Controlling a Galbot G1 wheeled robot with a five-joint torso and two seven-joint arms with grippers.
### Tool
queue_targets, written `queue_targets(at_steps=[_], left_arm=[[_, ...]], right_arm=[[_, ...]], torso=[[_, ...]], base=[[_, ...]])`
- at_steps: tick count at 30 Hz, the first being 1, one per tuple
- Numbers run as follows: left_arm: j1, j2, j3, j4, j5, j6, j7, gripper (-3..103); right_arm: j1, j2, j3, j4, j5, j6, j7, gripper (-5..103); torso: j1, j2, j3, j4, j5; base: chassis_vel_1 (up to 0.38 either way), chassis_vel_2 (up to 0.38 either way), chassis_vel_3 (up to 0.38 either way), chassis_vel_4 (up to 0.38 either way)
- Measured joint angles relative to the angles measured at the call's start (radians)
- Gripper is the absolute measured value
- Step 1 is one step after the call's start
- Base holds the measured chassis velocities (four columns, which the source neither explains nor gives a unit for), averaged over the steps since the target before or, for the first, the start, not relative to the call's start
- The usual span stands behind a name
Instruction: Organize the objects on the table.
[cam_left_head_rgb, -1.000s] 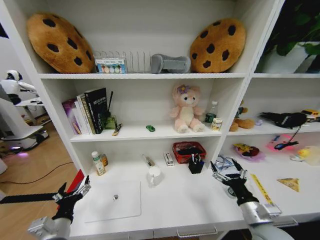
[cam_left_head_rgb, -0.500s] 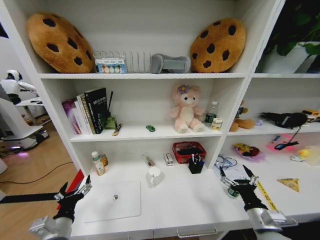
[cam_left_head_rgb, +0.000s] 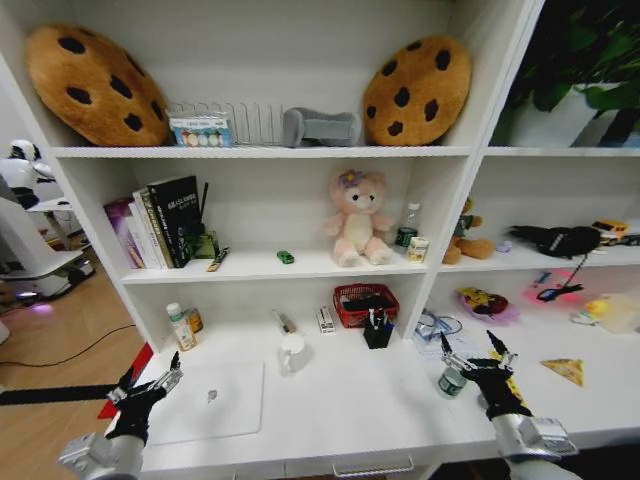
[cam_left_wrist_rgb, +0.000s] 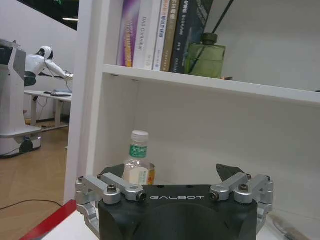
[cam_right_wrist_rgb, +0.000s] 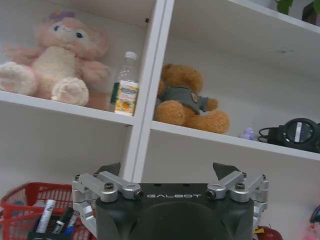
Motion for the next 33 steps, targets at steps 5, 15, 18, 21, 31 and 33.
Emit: queue_targets(at_steps=[5,15,18,21,31,33], left_arm=[[-0.001,-0.001,0.002,0.002,0.000,0.000,0.000,100],[-0.001,-0.013,0.006,-0.003,-0.005,0.002,-0.003,100],[-0.001,-0.013,0.006,0.000,-0.004,0.002,-0.003,100],[-0.002,-0.019,0.008,0.004,-0.001,0.002,-0.005,100],[-0.007,-0.030,0.015,0.019,0.006,-0.001,-0.006,100],[-0.007,-0.030,0.014,0.026,0.006,-0.002,-0.007,100]], right_arm=[[0.005,0.000,-0.005,-0.001,-0.003,-0.001,0.009,100],[0.006,0.019,-0.036,-0.021,-0.045,0.045,0.054,100],[-0.002,0.017,-0.032,-0.011,-0.029,0.045,0.036,100],[-0.021,0.013,-0.024,0.002,-0.008,0.048,0.000,100],[-0.110,0.052,-0.059,-0.013,-0.055,0.108,-0.121,100],[-0.093,0.048,-0.076,-0.054,-0.055,0.110,-0.141,100]], torso=[[0.000,0.000,0.000,0.0000,-0.0010],[0.000,0.000,0.000,-0.0004,0.0001],[0.000,0.000,0.000,-0.0001,-0.0003],[0.000,0.000,0.000,0.0004,-0.0007],[0.000,0.000,0.000,-0.0003,0.0000],[0.000,0.000,0.000,0.0001,0.0000]], base=[[-0.266,-0.268,0.267,0.247],[-0.135,-0.173,0.173,0.141],[0.000,0.000,0.000,0.000],[0.034,0.075,-0.037,-0.063],[0.009,0.008,-0.005,-0.002],[0.000,0.000,0.000,0.000]])
